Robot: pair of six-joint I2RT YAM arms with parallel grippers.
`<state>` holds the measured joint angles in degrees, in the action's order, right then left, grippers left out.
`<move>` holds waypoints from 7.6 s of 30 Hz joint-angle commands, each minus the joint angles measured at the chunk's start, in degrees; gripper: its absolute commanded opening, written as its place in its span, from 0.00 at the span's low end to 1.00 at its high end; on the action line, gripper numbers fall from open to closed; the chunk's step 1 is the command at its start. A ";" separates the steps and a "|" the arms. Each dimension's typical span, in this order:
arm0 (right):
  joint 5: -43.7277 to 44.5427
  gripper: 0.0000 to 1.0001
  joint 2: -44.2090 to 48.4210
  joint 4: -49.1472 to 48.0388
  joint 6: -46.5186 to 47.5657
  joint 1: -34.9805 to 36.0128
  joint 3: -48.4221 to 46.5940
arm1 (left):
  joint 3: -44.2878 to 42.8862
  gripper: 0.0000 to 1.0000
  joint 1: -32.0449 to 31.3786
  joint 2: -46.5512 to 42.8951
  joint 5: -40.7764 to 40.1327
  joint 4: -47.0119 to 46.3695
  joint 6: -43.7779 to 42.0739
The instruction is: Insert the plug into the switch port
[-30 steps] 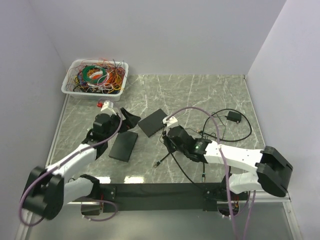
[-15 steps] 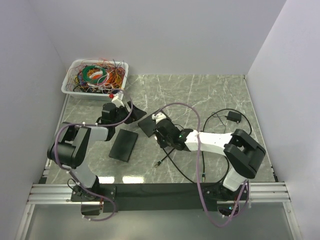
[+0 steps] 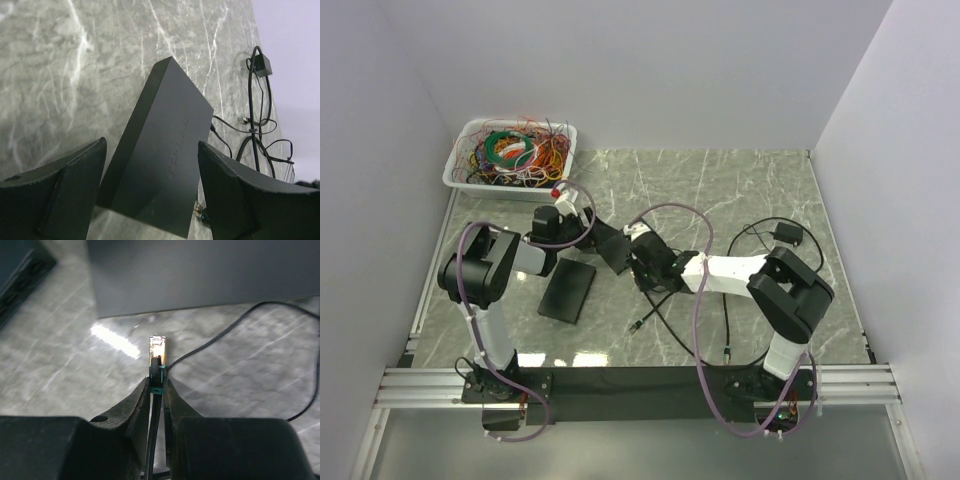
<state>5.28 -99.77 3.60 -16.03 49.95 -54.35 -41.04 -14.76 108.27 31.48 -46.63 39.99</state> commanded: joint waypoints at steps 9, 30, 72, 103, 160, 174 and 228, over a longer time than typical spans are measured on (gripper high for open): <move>-0.44 0.00 -2.89 -1.40 1.27 -1.61 -5.94 | -3.70 0.76 0.17 7.48 8.42 -10.76 -1.84; -0.71 0.00 -4.12 0.45 0.91 -2.58 -9.11 | -1.85 0.68 -2.11 6.96 5.43 -7.86 -7.56; -1.76 0.00 -7.02 1.94 -0.93 -4.42 -15.44 | -1.94 0.66 -3.96 9.15 4.81 -7.33 -10.81; -16.44 0.00 -8.51 -2.98 -6.29 -12.34 -17.72 | -2.20 0.65 -5.27 13.54 13.34 -12.17 -12.48; -13.29 0.02 -4.06 -8.87 -10.08 -17.79 -18.89 | -6.34 0.59 -8.97 16.45 15.36 -3.55 -18.28; 3.15 0.44 17.41 -4.30 -2.52 -9.54 3.10 | -7.04 0.59 -8.88 16.89 15.89 -3.55 -17.84; 7.82 0.24 7.22 -5.88 -7.87 2.43 11.99 | -9.06 0.55 -8.88 18.38 18.00 -1.80 -18.63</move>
<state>12.99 -91.33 -0.49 -23.11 51.90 -41.95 -50.94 -23.16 123.57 48.88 -56.62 22.17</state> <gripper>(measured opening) 0.249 0.549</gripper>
